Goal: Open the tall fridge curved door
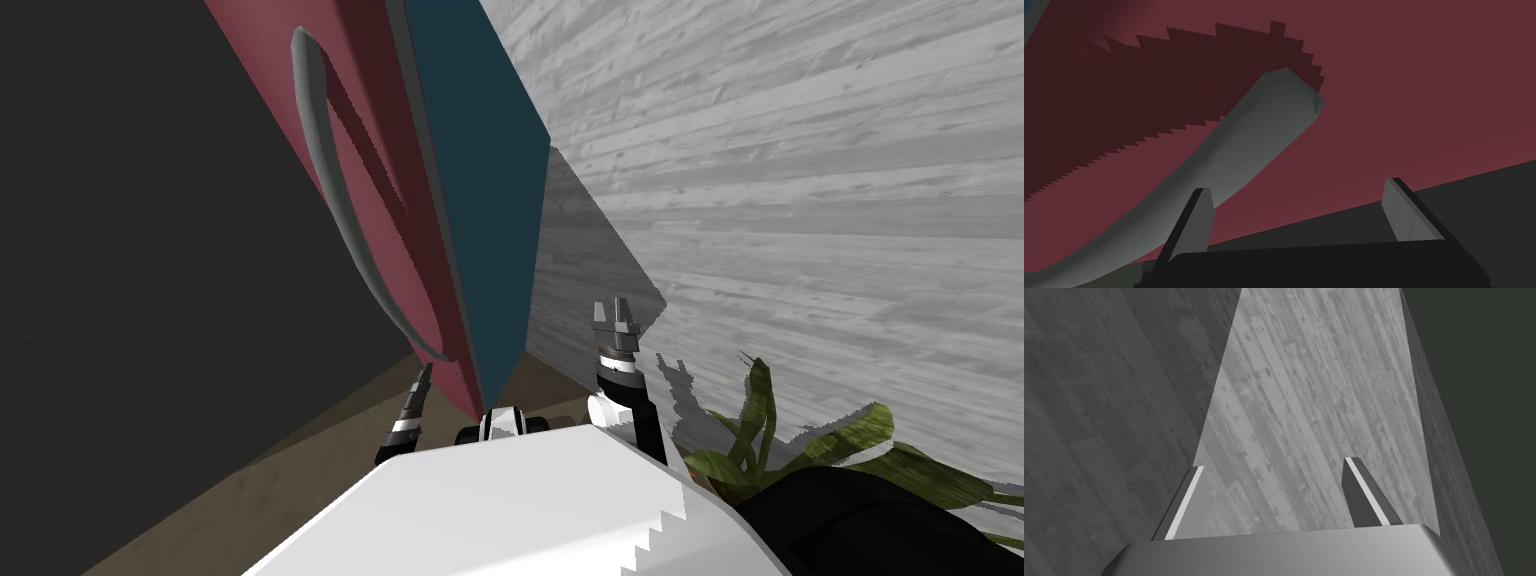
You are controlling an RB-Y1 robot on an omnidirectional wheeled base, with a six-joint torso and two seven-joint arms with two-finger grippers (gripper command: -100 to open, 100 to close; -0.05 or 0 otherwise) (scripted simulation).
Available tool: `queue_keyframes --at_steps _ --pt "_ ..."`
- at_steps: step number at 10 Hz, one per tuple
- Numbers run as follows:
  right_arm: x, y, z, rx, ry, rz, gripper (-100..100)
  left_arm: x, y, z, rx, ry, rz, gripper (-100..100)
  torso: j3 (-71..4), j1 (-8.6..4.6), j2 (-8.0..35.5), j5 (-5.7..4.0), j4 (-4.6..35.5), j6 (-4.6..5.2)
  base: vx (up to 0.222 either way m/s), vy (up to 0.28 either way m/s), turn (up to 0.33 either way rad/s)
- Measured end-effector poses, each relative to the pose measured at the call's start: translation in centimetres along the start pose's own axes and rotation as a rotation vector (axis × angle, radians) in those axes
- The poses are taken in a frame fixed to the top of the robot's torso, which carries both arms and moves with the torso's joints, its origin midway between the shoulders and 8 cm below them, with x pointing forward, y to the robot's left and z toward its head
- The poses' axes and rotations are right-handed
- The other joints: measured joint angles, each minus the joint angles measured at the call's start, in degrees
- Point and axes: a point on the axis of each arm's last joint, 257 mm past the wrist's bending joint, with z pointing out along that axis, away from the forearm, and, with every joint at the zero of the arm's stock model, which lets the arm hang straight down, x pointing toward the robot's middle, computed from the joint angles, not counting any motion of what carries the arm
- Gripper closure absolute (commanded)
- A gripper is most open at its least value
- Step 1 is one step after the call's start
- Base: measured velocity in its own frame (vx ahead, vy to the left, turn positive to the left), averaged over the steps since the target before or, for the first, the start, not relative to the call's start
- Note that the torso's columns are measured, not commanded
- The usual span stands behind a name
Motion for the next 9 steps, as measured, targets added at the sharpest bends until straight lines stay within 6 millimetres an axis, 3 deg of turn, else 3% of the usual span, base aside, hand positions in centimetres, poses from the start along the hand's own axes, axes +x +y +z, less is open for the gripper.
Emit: queue_keyframes --at_steps 5,9 --pt "0.0 0.0 0.0 0.0 0.0 0.0 0 3.6 -0.5 -0.8 -0.038 -0.055 -0.086 -100 0.02 0.06 0.03 0.01 0.01 -0.01 0.013 -0.03 0.009" --pt "0.0 0.0 0.0 0.0 0.0 0.0 0 3.4 -0.7 1.0 -0.037 -0.053 -0.087 -100 -0.02 -0.02 -0.05 -0.02 0.02 0.03 0.004 -0.011 0.012"
